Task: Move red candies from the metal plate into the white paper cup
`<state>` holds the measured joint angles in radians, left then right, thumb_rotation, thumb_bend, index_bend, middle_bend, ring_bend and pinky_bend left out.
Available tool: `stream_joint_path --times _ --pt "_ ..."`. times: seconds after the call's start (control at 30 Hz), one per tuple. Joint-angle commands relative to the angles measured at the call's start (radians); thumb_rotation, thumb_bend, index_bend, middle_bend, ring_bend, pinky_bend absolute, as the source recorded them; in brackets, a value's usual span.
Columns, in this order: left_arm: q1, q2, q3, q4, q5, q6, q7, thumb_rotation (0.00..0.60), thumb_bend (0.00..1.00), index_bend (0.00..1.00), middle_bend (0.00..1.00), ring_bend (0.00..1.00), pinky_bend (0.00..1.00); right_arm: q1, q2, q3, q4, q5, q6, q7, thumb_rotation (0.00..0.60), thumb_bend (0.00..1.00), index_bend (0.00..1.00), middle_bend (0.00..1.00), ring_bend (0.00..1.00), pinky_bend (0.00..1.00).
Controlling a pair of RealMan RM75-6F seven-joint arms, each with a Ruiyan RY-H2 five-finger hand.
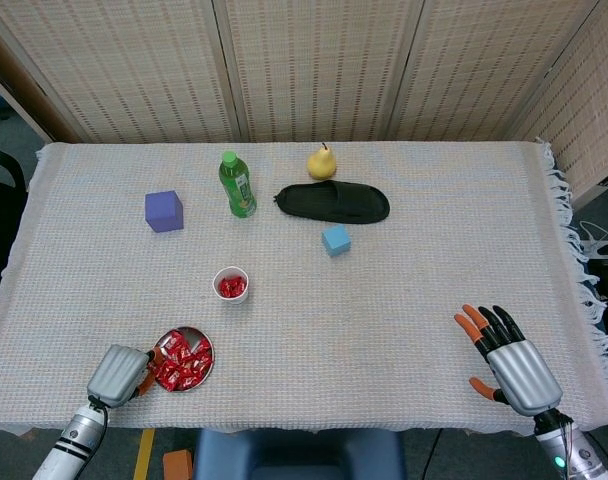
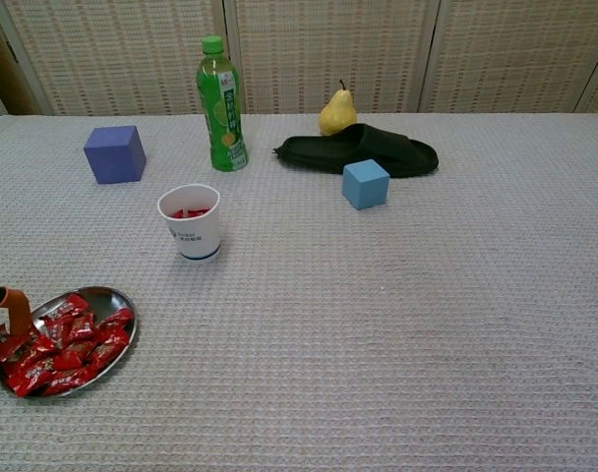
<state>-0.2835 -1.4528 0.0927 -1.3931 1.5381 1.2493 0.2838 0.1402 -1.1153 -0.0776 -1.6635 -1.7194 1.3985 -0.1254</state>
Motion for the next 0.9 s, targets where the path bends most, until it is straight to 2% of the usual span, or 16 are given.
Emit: stream_joint_path --times 0.03,0.23,0.43,0.6,0.9 --pt "-0.003 0.007 -0.009 -0.012 0.005 0.007 -0.002 0.600 0.42 0.49 1.00 1.00 1.00 0.000 0.000 0.001 0.000 0.001 0.000 0.001 0.600 0.10 0.00 0.00 0.00 0.00" --pt "-0.030 0.035 -0.053 -0.083 0.020 0.026 -0.001 0.600 0.42 0.48 1.00 1.00 1.00 0.001 -0.001 0.003 0.001 0.007 -0.003 0.001 0.600 0.10 0.00 0.00 0.00 0.00" --pt "-0.104 0.068 -0.149 -0.186 -0.004 -0.006 0.009 0.600 0.42 0.48 1.00 1.00 1.00 0.005 -0.004 0.010 0.003 0.022 -0.014 -0.002 0.600 0.10 0.00 0.00 0.00 0.00" --pt "-0.186 0.055 -0.234 -0.218 -0.089 -0.094 0.049 0.600 0.42 0.47 1.00 1.00 1.00 0.008 -0.005 0.018 0.005 0.040 -0.021 -0.001 0.600 0.10 0.00 0.00 0.00 0.00" --pt "-0.300 -0.019 -0.331 -0.193 -0.237 -0.197 0.081 0.600 0.42 0.47 1.00 1.00 1.00 0.020 -0.007 0.031 0.009 0.071 -0.046 0.004 0.600 0.10 0.00 0.00 0.00 0.00"
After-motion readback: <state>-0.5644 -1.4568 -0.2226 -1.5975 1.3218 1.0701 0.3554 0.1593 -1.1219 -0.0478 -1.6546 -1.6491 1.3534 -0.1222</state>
